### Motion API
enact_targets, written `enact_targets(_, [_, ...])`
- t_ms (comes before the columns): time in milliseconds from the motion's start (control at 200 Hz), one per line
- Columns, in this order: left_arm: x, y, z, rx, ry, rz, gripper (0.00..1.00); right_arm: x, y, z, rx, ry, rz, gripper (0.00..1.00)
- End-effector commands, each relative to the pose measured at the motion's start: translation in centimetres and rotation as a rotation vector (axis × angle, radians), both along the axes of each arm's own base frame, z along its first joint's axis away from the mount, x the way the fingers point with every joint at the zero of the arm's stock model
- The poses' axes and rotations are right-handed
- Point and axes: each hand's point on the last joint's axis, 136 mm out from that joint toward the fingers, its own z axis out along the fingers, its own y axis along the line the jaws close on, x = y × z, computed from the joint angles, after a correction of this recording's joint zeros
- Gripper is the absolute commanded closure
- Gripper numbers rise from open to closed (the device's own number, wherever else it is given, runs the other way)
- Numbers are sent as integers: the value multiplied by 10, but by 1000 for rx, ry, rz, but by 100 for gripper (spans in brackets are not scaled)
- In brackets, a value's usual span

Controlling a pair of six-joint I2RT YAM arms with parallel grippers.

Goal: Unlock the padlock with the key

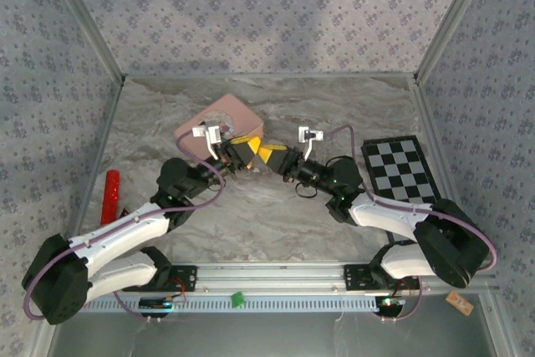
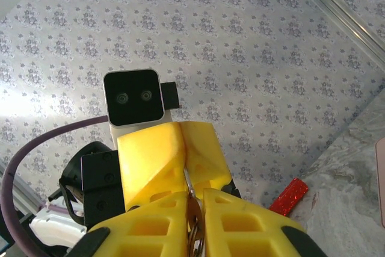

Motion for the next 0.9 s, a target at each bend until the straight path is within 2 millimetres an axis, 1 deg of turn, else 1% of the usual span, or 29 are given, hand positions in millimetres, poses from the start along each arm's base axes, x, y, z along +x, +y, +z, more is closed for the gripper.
enact_targets(0, [-4,1,7,-27,-23,-7,100,-4,0,14,18,-46,5,92])
enact_targets(135, [-1,2,3,-15,-13,9,100,-3,-1,12,-6,-39,-6,100])
enact_targets(245, [3,5,-2,18,2,45,100,3,-7,1,-59,-10,-52,100])
enact_targets(350, [8,12,-7,50,24,95,98,8,-15,-11,-119,20,-99,100])
enact_targets(375, [10,14,-7,53,29,104,96,8,-16,-14,-133,24,-104,100])
enact_targets(405, [11,16,-9,58,40,114,91,8,-16,-16,-152,27,-107,100])
enact_targets(450, [15,19,-14,76,68,129,76,7,-17,-19,-179,29,-113,100])
enact_targets(555, [23,28,-24,125,120,168,52,7,-20,-28,-235,35,-127,100])
enact_targets(615, [28,39,-31,153,155,209,39,8,-25,-36,-290,49,-153,100])
enact_targets(670, [35,54,-41,191,203,273,27,10,-30,-43,-357,56,-185,100])
enact_targets(700, [39,63,-49,228,236,312,25,10,-34,-46,-395,54,-202,100])
enact_targets(785, [48,83,-75,376,339,391,24,11,-42,-54,-487,73,-237,100])
enact_targets(895, [54,100,-110,523,488,442,25,12,-54,-61,-600,52,-284,100])
